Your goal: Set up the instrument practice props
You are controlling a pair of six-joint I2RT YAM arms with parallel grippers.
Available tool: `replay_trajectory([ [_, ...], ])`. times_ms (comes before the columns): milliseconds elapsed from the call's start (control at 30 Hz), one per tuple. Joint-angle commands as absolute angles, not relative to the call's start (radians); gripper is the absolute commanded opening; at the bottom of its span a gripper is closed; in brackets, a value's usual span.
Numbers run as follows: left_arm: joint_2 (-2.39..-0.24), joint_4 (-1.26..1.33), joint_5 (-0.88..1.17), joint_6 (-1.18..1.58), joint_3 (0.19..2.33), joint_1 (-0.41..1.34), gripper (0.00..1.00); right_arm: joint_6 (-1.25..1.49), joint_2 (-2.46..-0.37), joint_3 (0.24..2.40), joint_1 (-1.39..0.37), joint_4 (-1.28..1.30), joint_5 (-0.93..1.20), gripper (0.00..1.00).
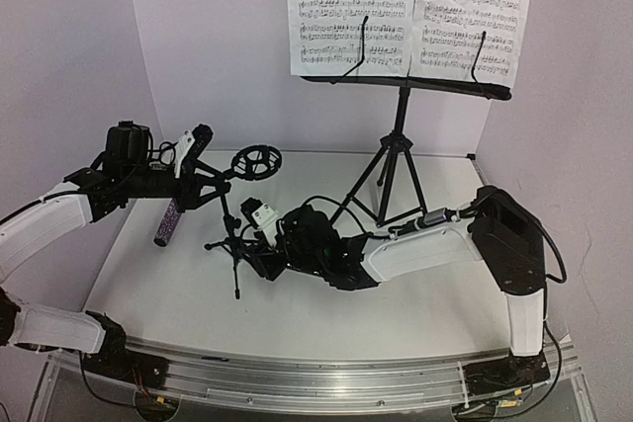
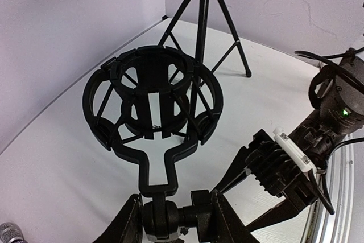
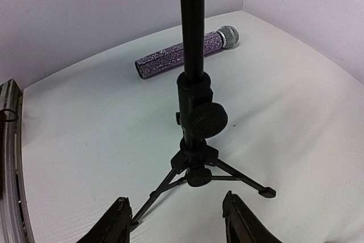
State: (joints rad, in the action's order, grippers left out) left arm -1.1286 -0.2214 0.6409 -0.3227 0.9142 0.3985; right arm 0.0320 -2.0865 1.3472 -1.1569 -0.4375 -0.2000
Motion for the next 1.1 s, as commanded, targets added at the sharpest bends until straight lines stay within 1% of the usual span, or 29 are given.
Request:
replay_trajectory([
  [0,-1.114,-0.186,0.749,-0.333,0.968,0.403,0.00,-0.036,-2.033,1.385,-1.156,-0.530,-0.184,0.53],
  [267,-1.112,-0.206,0.758,-0.301,0.984,0.402,0.00,-0.093,-2.088,1.454,-1.125,-0.551,-0.117,0.52],
  [467,-1.115,-0.193,0.756,-0.294,0.981,0.403,0.00,-0.100,-2.122,1.476,-1.108,-0.549,-0.060,0.48],
  [700,-1.118,-0.186,0.762,-0.281,0.978,0.403,0.00,-0.110,-2.141,1.458,-1.108,-0.527,-0.076,0.43],
  [933,-1.121,-0.189,0.762,-0.281,0.983,0.403,0.00,-0.098,-2.176,1.473,-1.108,-0.499,-0.069,0.44],
  [1067,-1.121,-0.186,0.761,-0.278,0.981,0.403,0.00,-0.103,-2.177,1.480,-1.108,-0.500,-0.073,0.40],
])
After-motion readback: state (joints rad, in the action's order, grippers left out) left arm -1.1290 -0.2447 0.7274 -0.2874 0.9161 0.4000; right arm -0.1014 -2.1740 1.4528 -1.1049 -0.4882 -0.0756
